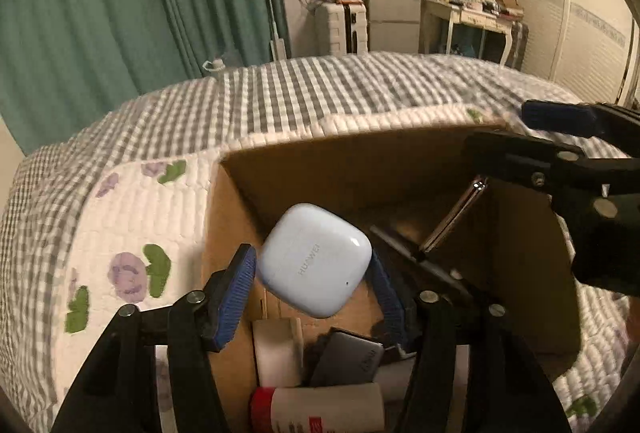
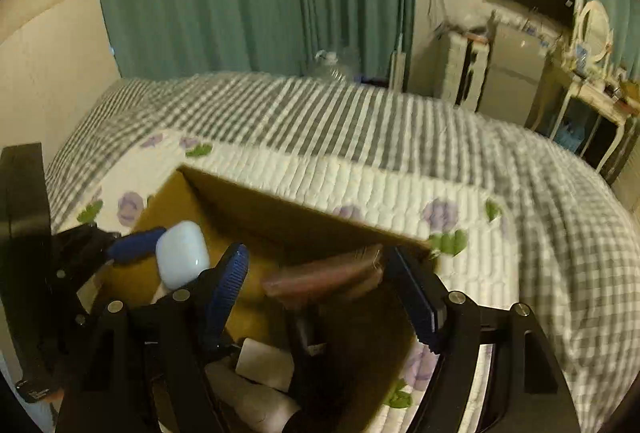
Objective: Organize rigid objects
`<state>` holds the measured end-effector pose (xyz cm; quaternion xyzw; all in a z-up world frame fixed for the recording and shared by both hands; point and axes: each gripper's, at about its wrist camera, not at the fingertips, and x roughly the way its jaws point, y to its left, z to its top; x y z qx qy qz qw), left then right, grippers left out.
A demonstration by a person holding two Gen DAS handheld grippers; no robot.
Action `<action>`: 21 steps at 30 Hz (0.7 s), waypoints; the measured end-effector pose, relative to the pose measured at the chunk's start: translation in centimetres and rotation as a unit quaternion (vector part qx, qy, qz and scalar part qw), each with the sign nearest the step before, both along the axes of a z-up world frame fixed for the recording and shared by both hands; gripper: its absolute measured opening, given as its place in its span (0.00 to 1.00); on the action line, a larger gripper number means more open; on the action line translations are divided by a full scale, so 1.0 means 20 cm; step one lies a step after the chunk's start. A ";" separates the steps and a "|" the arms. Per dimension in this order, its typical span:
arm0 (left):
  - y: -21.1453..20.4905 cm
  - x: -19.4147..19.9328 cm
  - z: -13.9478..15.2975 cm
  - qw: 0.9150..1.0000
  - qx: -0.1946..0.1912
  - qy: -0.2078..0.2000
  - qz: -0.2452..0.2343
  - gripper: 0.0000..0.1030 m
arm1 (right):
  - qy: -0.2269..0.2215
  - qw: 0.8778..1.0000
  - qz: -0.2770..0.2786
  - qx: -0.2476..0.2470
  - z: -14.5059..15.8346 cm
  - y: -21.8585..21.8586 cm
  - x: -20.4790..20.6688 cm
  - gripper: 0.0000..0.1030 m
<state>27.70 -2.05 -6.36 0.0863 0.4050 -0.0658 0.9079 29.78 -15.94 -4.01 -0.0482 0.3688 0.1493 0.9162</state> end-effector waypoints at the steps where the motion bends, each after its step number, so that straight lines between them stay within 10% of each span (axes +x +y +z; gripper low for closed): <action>1: 0.00 -0.03 0.05 1.000 -0.001 -0.013 0.009 0.73 | -0.008 1.000 -0.003 -0.011 0.05 0.00 -0.03 0.71; 14: 0.10 -0.67 0.84 0.985 -0.022 -0.172 0.015 0.84 | -0.117 0.992 -0.041 -0.032 0.82 -0.07 -0.73 0.79; 21: 0.19 -1.02 1.01 0.971 -0.035 -0.233 0.030 0.90 | -0.160 0.984 -0.059 -0.046 0.99 -0.05 -1.06 0.92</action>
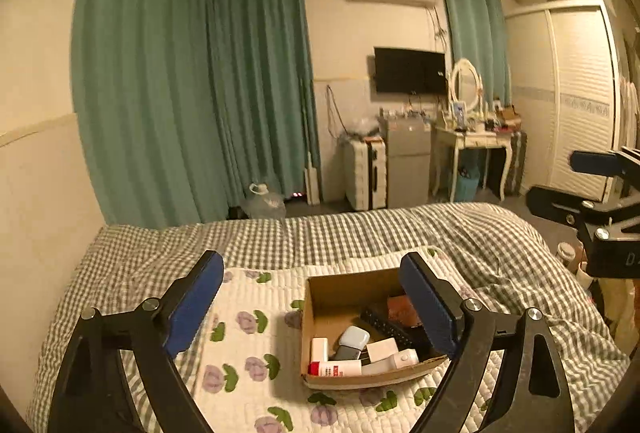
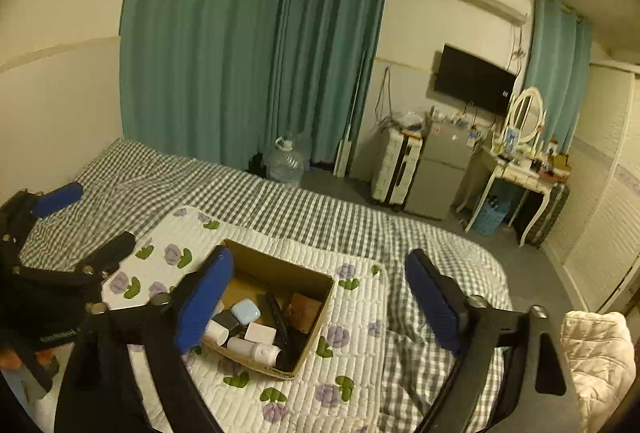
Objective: Organize rigid objects
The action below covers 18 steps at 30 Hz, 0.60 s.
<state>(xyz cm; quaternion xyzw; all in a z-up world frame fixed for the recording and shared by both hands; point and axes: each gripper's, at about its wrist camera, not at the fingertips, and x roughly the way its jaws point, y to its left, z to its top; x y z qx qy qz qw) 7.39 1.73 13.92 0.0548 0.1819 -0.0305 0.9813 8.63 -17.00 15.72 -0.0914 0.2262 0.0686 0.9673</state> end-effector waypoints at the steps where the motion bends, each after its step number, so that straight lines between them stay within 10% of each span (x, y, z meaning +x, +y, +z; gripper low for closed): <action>1: 0.01 -0.04 0.00 1.000 0.001 -0.010 0.002 0.91 | -0.010 1.000 -0.005 -0.003 0.00 0.00 -0.06 0.92; 9: 0.05 -0.30 -0.11 0.997 -0.025 -0.077 0.013 0.95 | -0.048 0.997 -0.050 0.020 -0.24 -0.02 -0.32 1.00; 18: 0.04 -0.32 -0.56 0.998 -0.028 -0.046 0.040 0.95 | -0.023 0.996 -0.062 0.061 -0.72 0.02 -0.33 1.00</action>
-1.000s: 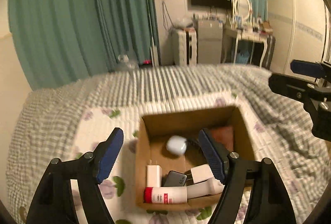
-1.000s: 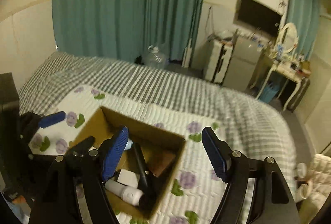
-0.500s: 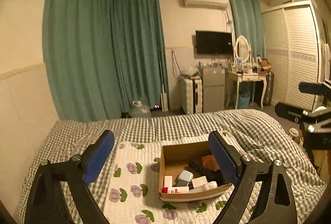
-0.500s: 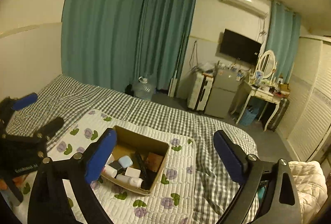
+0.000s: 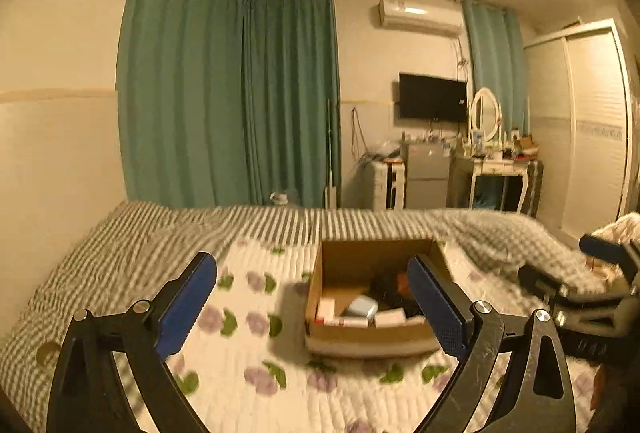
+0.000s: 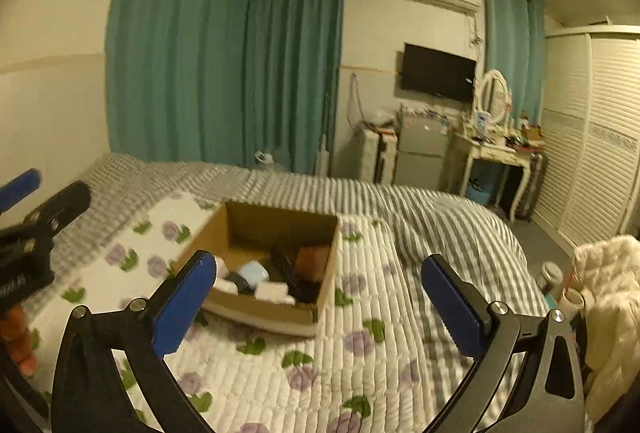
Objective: Organize rigid objects
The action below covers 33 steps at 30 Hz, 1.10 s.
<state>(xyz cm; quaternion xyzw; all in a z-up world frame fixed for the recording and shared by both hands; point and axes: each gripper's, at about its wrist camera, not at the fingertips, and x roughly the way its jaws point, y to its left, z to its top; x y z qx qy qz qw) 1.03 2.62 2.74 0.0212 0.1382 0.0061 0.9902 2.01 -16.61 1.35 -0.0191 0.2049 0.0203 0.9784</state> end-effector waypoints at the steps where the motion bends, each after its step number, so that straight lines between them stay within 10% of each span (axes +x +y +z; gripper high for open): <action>1: 0.00 0.00 -0.04 1.000 0.006 0.007 -0.003 0.95 | 0.004 1.000 0.001 0.005 -0.02 0.00 0.02 1.00; 33: 0.06 0.01 -0.22 0.999 -0.002 0.038 -0.017 0.95 | 0.012 1.000 -0.003 -0.004 -0.23 0.03 0.03 1.00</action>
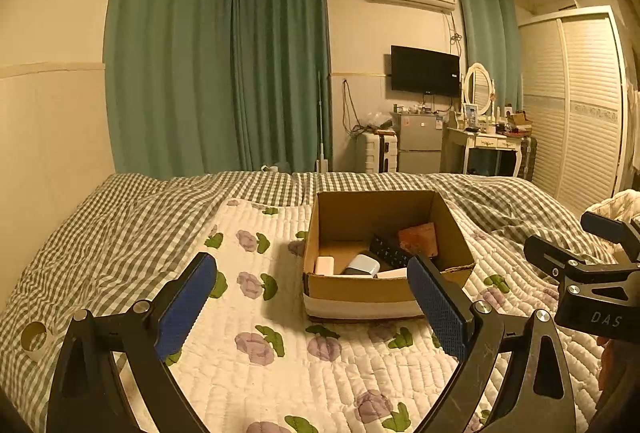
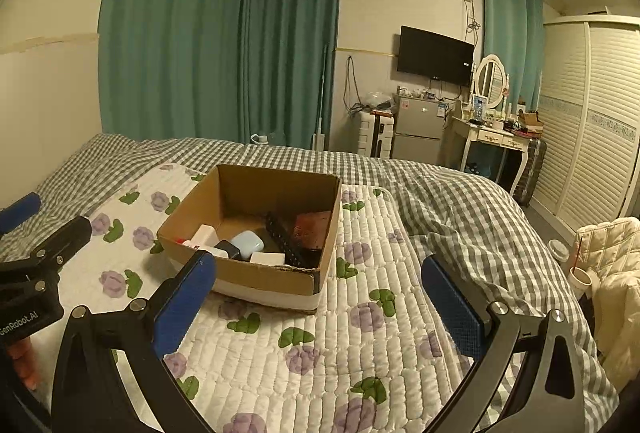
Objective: Organize rigid objects
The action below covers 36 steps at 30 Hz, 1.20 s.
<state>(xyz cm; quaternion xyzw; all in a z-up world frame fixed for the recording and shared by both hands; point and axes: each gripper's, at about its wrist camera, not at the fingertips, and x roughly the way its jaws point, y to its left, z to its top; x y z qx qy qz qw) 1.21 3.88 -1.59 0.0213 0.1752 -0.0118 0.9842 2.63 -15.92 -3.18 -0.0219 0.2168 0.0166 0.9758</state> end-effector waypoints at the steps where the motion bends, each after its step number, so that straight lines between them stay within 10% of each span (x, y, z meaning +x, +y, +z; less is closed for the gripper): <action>1: 0.00 0.00 0.00 1.000 0.001 0.001 0.001 0.95 | 0.001 1.000 0.000 0.001 0.00 0.00 0.00 1.00; 36: 0.01 0.02 -0.03 1.000 0.005 0.010 0.016 0.95 | 0.009 1.000 -0.001 0.009 -0.03 0.00 0.00 1.00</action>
